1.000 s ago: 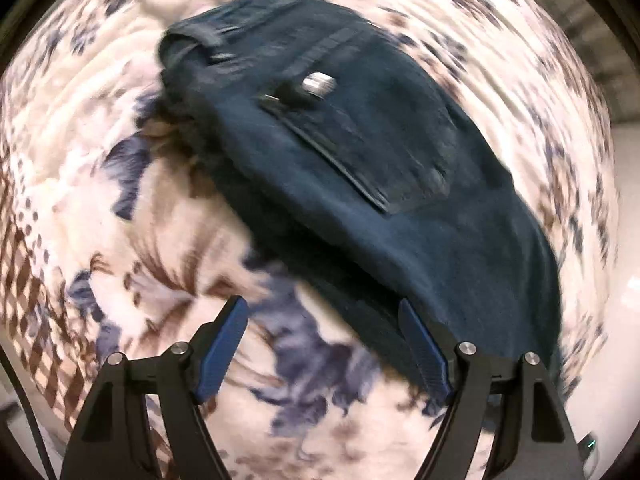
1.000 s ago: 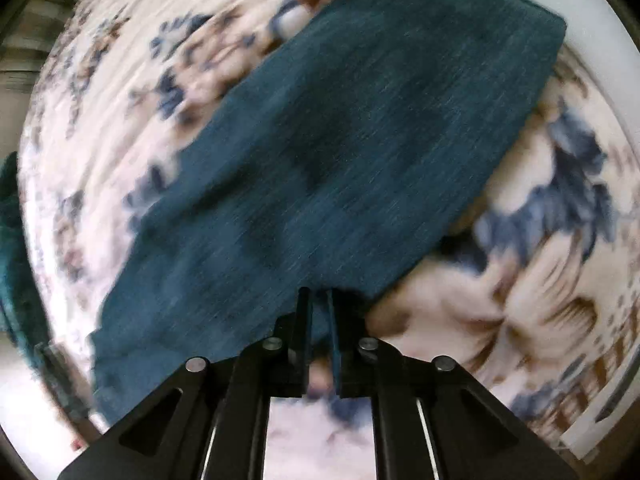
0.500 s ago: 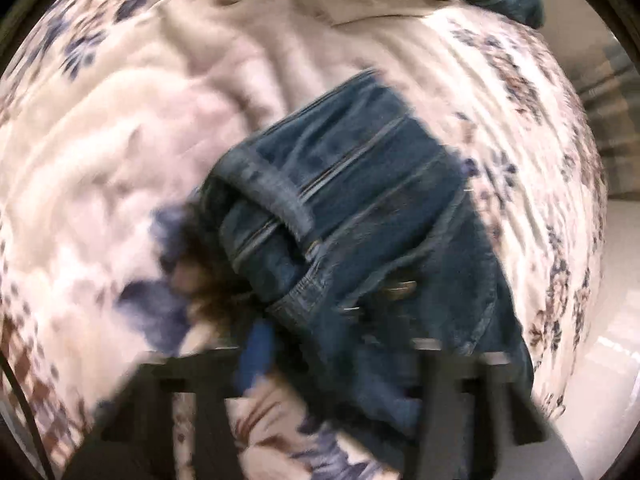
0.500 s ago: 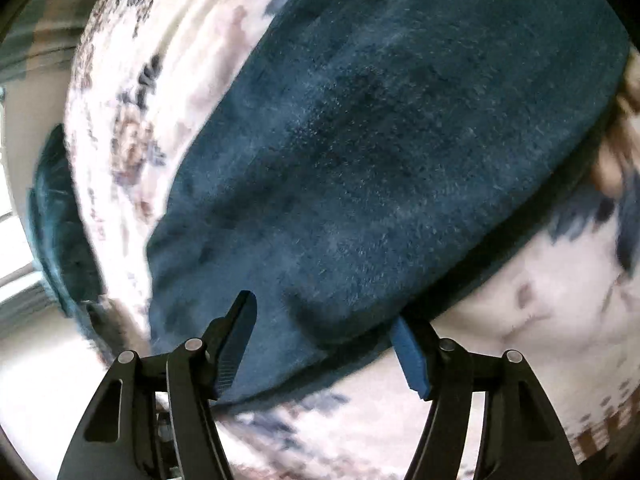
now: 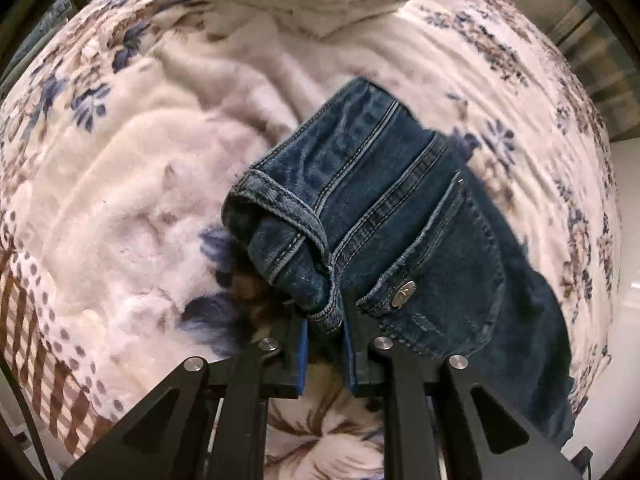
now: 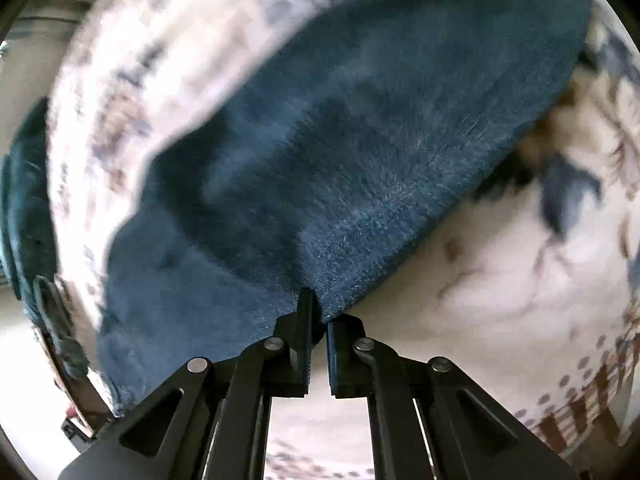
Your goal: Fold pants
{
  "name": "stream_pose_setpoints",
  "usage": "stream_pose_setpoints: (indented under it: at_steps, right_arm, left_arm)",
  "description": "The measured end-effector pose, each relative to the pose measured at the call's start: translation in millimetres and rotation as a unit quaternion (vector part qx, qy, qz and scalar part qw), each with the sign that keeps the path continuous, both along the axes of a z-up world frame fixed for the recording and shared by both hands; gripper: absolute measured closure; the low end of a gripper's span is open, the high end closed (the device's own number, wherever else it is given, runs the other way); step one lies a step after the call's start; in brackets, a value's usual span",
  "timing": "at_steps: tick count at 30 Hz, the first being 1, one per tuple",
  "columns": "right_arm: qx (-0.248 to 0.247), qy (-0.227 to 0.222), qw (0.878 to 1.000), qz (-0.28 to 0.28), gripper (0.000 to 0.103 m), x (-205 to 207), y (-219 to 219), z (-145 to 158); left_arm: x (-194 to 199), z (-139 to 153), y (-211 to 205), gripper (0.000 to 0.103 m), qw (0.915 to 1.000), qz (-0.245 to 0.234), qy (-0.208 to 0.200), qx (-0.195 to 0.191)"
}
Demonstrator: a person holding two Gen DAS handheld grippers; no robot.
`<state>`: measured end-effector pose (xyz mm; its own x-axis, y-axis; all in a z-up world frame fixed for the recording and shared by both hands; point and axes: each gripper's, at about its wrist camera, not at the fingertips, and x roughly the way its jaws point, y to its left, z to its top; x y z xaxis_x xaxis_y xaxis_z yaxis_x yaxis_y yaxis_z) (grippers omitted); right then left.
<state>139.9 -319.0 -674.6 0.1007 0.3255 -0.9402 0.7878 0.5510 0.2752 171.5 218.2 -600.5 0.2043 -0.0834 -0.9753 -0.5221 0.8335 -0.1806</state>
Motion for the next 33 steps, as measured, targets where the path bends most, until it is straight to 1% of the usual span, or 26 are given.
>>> stream_pose_setpoints:
  at_steps: [2,3,5,6,7,8,9,10,11,12,13,15,16,17,19,20,22,23,24,26,27,28,29,30,32,33]
  right_arm:
    - [0.018,0.003,1.0,-0.005,0.092,4,-5,-2]
    - [0.024,0.002,1.0,-0.005,0.089,5,-6,1]
    - [0.029,-0.004,1.0,0.003,0.07,1,-7,13]
    - [0.023,-0.008,1.0,0.008,0.048,-1,-8,22]
    - [0.016,-0.013,1.0,0.014,0.038,-2,-7,29]
    - [0.004,-0.019,0.999,0.027,0.038,1,-3,41]
    - [-0.01,-0.021,0.999,0.048,0.038,5,3,51]
    - [-0.02,-0.023,0.997,0.066,0.038,9,10,59]
    - [-0.037,-0.026,0.995,0.091,0.038,19,20,67]
    - [-0.047,-0.031,0.993,0.106,0.038,30,30,71]
    - [-0.057,-0.042,0.99,0.125,0.038,37,38,75]
    - [-0.086,-0.061,0.979,0.177,0.038,60,64,78]
    - [-0.095,-0.069,0.973,0.196,0.037,65,72,79]
    - [-0.102,-0.086,0.966,0.22,0.037,82,88,77]
    - [-0.092,-0.093,0.961,0.243,0.037,106,106,69]
    - [-0.071,-0.097,0.96,0.251,0.037,123,115,63]
    - [-0.054,-0.098,0.959,0.262,0.037,145,130,55]
    - [-0.05,-0.098,0.956,0.272,0.037,159,136,53]
    - [-0.05,-0.098,0.954,0.281,0.037,167,140,52]
    - [-0.047,-0.093,0.947,0.303,0.037,184,148,50]
    - [-0.047,-0.09,0.946,0.309,0.037,192,150,50]
    - [-0.042,-0.095,0.942,0.321,0.037,199,153,52]
    - [-0.04,-0.095,0.937,0.334,0.037,203,155,51]
    - [-0.047,-0.092,0.927,0.36,0.037,209,162,52]
    - [-0.057,-0.091,0.908,0.404,0.037,218,173,52]
    - [-0.061,-0.088,0.896,0.431,0.037,223,181,50]
  left_arm:
    - [-3,3,8,0.085,0.9996,0.013,-0.003,-0.026]
    - [-5,8,12,0.079,0.9992,0.016,0.001,-0.036]
    - [-13,19,14,0.078,0.9984,0.014,0.005,-0.055]
    - [-17,29,12,0.076,0.998,0.007,0.0,-0.063]
    - [-20,41,8,0.072,0.9986,-0.006,-0.004,-0.053]
    - [-19,53,3,0.071,0.999,-0.025,-0.012,-0.035]
    - [-15,62,-2,0.064,0.9985,-0.045,-0.025,-0.018]
    - [-8,70,-6,0.052,0.9971,-0.067,-0.037,0.001]
    - [3,76,-10,0.048,0.9949,-0.086,-0.047,0.02]
    - [15,78,-10,0.04,0.9931,-0.098,-0.058,0.029]
    - [30,76,-7,0.038,0.9915,-0.111,-0.063,0.028]
    - [65,63,4,0.038,0.9904,-0.126,-0.051,0.026]
    - [82,53,9,0.038,0.9901,-0.134,-0.037,0.024]
    - [99,43,15,0.038,0.9898,-0.139,-0.02,0.026]
    - [123,23,24,0.038,0.9877,-0.155,0.004,0.021]
    - [132,12,26,0.038,0.9859,-0.166,0.019,0.016]
    - [141,-8,24,0.038,0.9817,-0.186,0.041,-0.003]
    - [144,-17,25,0.037,0.981,-0.187,0.048,-0.016]
    - [145,-24,29,0.038,0.9821,-0.179,0.051,-0.032]
    - [143,-29,36,0.063,0.9847,-0.154,0.037,-0.073]
    - [141,-25,35,0.085,0.9848,-0.157,0.025,-0.071]
    - [138,-16,30,0.088,0.9847,-0.17,0.012,-0.035]
    - [134,-5,22,0.088,0.9807,-0.195,-0.006,0.01]
    - [129,1,15,0.089,0.9766,-0.211,-0.017,0.04]
    - [119,6,7,0.089,0.969,-0.232,-0.028,0.081]
    - [117,5,6,0.089,0.966,-0.241,-0.027,0.089]
